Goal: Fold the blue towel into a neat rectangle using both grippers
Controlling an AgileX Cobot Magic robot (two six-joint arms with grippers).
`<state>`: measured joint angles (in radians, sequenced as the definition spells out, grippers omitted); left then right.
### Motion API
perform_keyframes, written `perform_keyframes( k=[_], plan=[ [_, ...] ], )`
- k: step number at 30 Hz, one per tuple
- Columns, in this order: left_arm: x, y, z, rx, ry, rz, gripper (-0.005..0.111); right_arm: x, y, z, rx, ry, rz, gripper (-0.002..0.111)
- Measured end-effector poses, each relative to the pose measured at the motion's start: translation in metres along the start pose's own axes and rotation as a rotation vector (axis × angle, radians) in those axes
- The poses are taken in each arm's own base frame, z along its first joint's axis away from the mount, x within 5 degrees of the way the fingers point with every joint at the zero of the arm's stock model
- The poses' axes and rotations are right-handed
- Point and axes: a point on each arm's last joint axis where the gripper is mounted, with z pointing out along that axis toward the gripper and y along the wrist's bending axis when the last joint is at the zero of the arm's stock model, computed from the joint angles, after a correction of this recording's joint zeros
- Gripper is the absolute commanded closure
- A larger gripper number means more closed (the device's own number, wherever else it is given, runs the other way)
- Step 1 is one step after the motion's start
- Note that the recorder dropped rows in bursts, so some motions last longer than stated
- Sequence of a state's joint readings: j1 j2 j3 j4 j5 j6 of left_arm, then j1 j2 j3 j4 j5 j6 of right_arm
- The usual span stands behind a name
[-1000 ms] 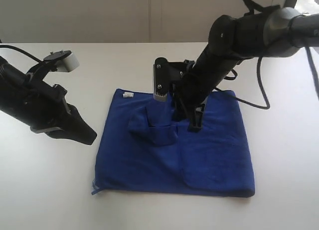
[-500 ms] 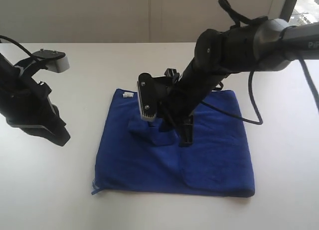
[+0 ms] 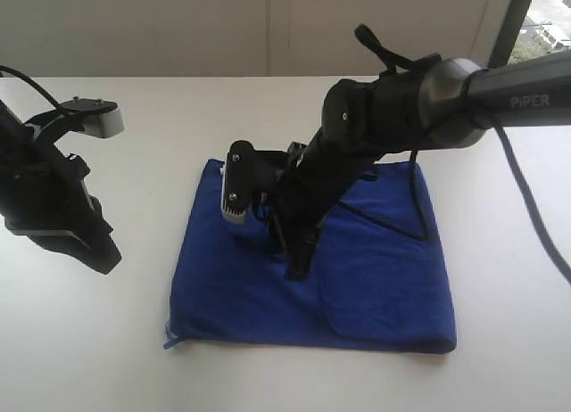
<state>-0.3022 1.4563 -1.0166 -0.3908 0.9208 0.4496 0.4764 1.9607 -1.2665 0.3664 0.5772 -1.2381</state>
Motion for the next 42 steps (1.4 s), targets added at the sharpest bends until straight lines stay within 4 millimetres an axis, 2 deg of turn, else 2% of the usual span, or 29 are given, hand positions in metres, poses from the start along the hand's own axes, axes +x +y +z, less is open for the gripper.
perform_keyframes(
  k=[8,11,16,19,22,26,28,31,35,37,42],
  plan=[
    [0.000,0.000,0.000,0.000,0.000,0.000,0.107,-0.001,0.001,0.000,-0.006,-0.006,0.292,0.073],
    [0.000,0.000,0.000,0.000,0.000,0.000,0.107,0.000,0.002,0.002,-0.017,0.000,0.323,0.073],
    [0.000,0.000,0.000,0.000,0.000,0.000,0.107,0.007,0.006,0.020,-0.062,0.040,0.351,0.075],
    [0.000,0.000,0.000,-0.001,-0.002,0.000,0.107,0.007,0.005,0.021,-0.052,0.036,0.357,0.078],
    [0.000,0.000,0.000,0.003,-0.005,-0.003,0.107,0.006,0.002,0.021,-0.026,0.021,0.389,0.083],
    [-0.001,0.000,0.000,0.003,-0.007,-0.003,0.107,0.005,0.000,0.021,0.000,0.006,0.451,0.107],
    [-0.001,0.000,0.000,0.003,-0.007,-0.003,0.107,0.005,0.000,0.021,0.003,0.004,0.458,0.108],
    [-0.001,0.000,0.000,0.003,-0.007,-0.003,0.107,0.001,-0.004,0.007,0.038,-0.011,0.423,0.108],
    [-0.001,0.000,0.000,0.002,-0.009,-0.003,0.107,-0.012,-0.016,-0.028,0.117,-0.032,0.438,0.108],
    [-0.001,0.000,0.000,0.002,-0.009,-0.003,0.107,-0.018,-0.019,-0.044,0.103,-0.024,0.477,0.108],
    [-0.001,0.000,0.000,0.002,-0.009,-0.003,0.107,-0.024,-0.016,-0.055,0.001,0.022,0.590,0.108]
  ],
)
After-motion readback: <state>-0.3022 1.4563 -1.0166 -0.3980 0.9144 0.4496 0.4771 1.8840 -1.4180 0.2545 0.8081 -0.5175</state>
